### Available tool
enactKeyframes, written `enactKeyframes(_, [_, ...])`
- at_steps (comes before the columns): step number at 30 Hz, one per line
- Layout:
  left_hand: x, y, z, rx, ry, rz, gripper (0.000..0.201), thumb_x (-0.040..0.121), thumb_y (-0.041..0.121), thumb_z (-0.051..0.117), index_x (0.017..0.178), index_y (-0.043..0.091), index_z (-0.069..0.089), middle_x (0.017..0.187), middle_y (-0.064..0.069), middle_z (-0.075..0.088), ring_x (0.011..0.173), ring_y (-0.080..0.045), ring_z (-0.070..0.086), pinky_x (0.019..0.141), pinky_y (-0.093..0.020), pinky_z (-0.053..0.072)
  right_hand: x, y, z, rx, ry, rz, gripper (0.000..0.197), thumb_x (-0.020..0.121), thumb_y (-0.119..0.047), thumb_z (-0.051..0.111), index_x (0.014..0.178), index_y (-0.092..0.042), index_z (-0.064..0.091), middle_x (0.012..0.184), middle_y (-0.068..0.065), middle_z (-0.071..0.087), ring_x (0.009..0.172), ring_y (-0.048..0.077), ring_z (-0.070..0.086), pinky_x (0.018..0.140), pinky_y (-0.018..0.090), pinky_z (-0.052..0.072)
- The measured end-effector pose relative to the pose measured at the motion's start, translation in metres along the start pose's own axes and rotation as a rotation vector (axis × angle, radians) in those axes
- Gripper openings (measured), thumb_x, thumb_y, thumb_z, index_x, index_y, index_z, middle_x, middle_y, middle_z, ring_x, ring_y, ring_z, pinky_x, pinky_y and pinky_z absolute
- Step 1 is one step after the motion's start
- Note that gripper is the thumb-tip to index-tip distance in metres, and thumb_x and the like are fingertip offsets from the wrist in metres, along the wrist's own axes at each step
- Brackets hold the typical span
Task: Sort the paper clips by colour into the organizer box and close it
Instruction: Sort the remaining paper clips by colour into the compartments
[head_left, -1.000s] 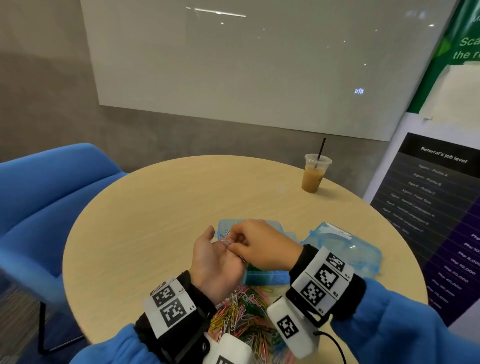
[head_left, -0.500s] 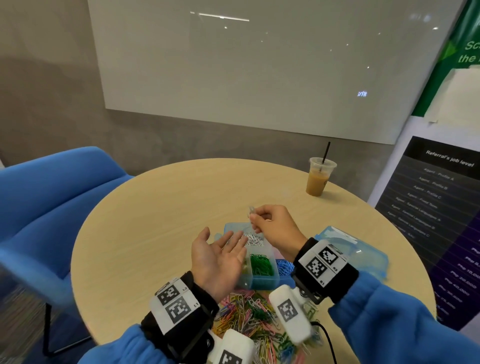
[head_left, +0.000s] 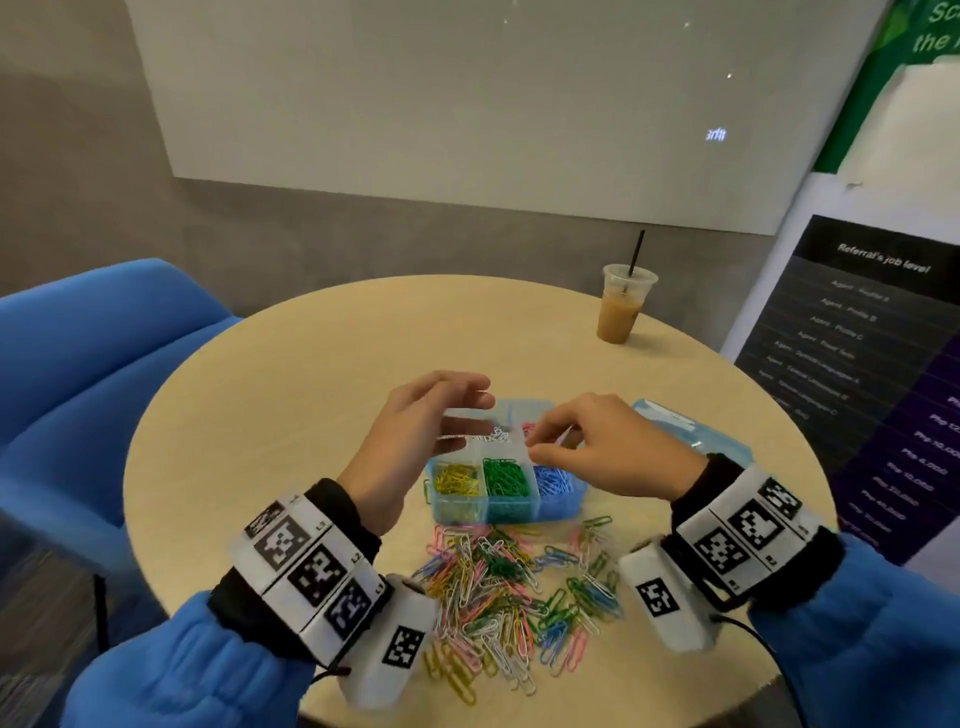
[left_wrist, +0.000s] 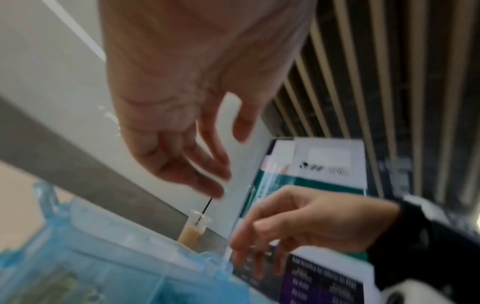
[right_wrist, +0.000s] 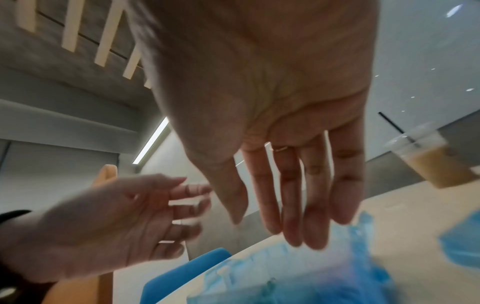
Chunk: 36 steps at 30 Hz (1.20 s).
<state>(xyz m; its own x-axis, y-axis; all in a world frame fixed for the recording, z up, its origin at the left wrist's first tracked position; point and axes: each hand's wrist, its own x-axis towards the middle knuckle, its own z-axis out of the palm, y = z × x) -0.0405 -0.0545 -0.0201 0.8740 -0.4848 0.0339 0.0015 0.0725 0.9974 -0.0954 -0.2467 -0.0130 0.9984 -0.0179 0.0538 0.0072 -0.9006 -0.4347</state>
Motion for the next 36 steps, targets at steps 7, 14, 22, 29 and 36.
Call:
enactKeyframes(7, [-0.020,-0.026,0.032,0.946,-0.476,0.195,0.024,0.092,0.035,0.062,0.114,0.025,0.064,0.100,0.012,0.062,0.082,-0.004,0.061,0.068,-0.015,0.045,-0.053,0.044,0.001,-0.026,-0.075,0.141,0.024,0.091,-0.040,0.062,0.099,-0.021,0.074,0.094,-0.010,0.072,0.069,-0.010,0.057,0.064,0.006,0.042])
enactKeyframes(14, [-0.024,-0.029,0.062,1.271,-0.718,0.210,0.038,0.088,0.032,0.067,0.125,0.028,0.058,0.115,0.010,0.056,0.091,-0.008,0.057,0.077,-0.026,0.048,-0.080,0.075,0.001,-0.088,-0.109,0.341,0.045,0.090,-0.049,0.059,0.127,-0.024,0.056,0.106,-0.006,0.067,0.089,0.004,0.059,0.082,0.022,0.046])
enactKeyframes(22, [-0.005,-0.037,0.096,1.588,-0.895,0.347,0.044,0.089,0.035,0.066,0.129,0.024,0.051,0.123,-0.001,0.051,0.107,-0.025,0.056,0.074,-0.032,0.042,-0.088,0.077,0.005,-0.103,-0.049,0.339,0.040,0.087,-0.054,0.059,0.116,-0.028,0.062,0.093,-0.008,0.071,0.092,0.006,0.061,0.083,0.026,0.047])
enactKeyframes(29, [0.006,-0.049,0.100,1.653,-0.960,0.415,0.022,0.098,0.030,0.053,0.114,0.015,0.053,0.114,-0.006,0.052,0.096,-0.030,0.058,0.071,-0.036,0.042,-0.091,0.074,0.002,-0.029,-0.062,0.338,0.039,0.087,-0.052,0.060,0.115,-0.025,0.063,0.095,-0.005,0.070,0.092,0.007,0.062,0.088,0.030,0.049])
enactKeyframes(36, [0.010,-0.049,0.095,1.669,-0.958,0.378,0.024,0.100,0.028,0.051,0.116,0.010,0.054,0.116,-0.008,0.054,0.099,-0.028,0.057,0.074,-0.029,0.038,-0.090,0.073,0.006,0.261,-0.053,0.299,0.021,0.087,-0.039,0.066,0.092,-0.020,0.071,0.080,0.000,0.075,0.072,0.011,0.071,0.073,0.027,0.056])
